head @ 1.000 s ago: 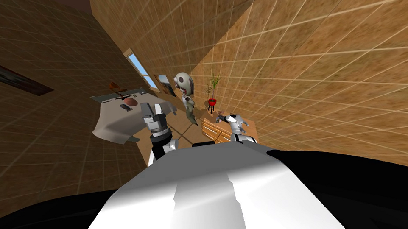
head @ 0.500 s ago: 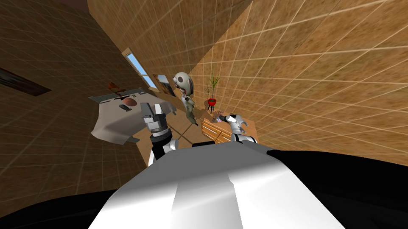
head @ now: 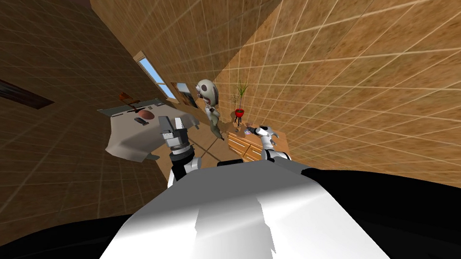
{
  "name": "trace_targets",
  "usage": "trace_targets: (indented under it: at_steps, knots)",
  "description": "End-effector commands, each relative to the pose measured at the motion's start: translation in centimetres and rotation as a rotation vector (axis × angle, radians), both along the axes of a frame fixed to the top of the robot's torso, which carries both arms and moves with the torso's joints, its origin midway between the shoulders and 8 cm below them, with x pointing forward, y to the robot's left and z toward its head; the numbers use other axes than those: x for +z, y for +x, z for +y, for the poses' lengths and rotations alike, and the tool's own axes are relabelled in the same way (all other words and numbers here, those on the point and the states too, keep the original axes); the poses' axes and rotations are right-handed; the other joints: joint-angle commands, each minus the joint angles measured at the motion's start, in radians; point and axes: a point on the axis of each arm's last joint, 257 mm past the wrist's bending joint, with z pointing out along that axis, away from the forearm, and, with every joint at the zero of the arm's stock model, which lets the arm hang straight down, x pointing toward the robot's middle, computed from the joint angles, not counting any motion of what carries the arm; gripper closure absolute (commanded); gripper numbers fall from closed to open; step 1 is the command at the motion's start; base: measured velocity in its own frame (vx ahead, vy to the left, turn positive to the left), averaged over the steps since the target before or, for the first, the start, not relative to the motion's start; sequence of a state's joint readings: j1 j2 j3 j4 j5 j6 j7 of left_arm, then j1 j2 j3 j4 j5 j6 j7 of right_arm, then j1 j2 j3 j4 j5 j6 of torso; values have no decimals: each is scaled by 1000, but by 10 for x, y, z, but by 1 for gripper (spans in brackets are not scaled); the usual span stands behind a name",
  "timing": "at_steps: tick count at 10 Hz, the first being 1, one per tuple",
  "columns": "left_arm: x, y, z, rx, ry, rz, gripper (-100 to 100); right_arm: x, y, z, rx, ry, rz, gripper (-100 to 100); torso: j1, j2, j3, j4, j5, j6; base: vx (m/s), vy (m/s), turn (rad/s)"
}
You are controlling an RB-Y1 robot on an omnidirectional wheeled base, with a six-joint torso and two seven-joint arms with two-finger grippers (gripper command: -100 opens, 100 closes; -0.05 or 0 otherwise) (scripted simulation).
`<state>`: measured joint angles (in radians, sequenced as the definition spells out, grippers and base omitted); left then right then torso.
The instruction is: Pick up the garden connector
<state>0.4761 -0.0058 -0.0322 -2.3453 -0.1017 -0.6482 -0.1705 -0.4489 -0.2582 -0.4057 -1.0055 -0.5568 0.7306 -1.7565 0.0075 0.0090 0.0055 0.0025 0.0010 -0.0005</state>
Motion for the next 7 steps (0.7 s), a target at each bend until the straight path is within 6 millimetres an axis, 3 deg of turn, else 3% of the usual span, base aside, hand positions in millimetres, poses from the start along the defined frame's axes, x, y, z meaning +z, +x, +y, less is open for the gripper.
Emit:
trace_targets:
  at_steps: [1,4,5,6,7]
  knots:
    - [0,0,0,0,0,0,0,5,2,-2,-8,3,1,-100,0,0,0,0,0,0,-4,117,39]
    - [0,0,0,0,0,0,0,-36,-26,7,-19,66,99,-100,-1,-24,-14,-5,0,-1,205,51,74]
    - [0,0,0,0,0,0,0,-42,-31,9,-23,83,115,-100,-5,-26,-15,-6,-1,-1,178,-11,55]
    - [0,0,0,0,0,0,0,-36,-26,7,-20,68,99,-100,-6,-24,-14,-6,-2,0,71,-1,10]
    - [0,0,0,0,0,0,0,-37,-27,7,-20,72,104,0,-6,-18,-11,-5,-1,0,15,0,0]
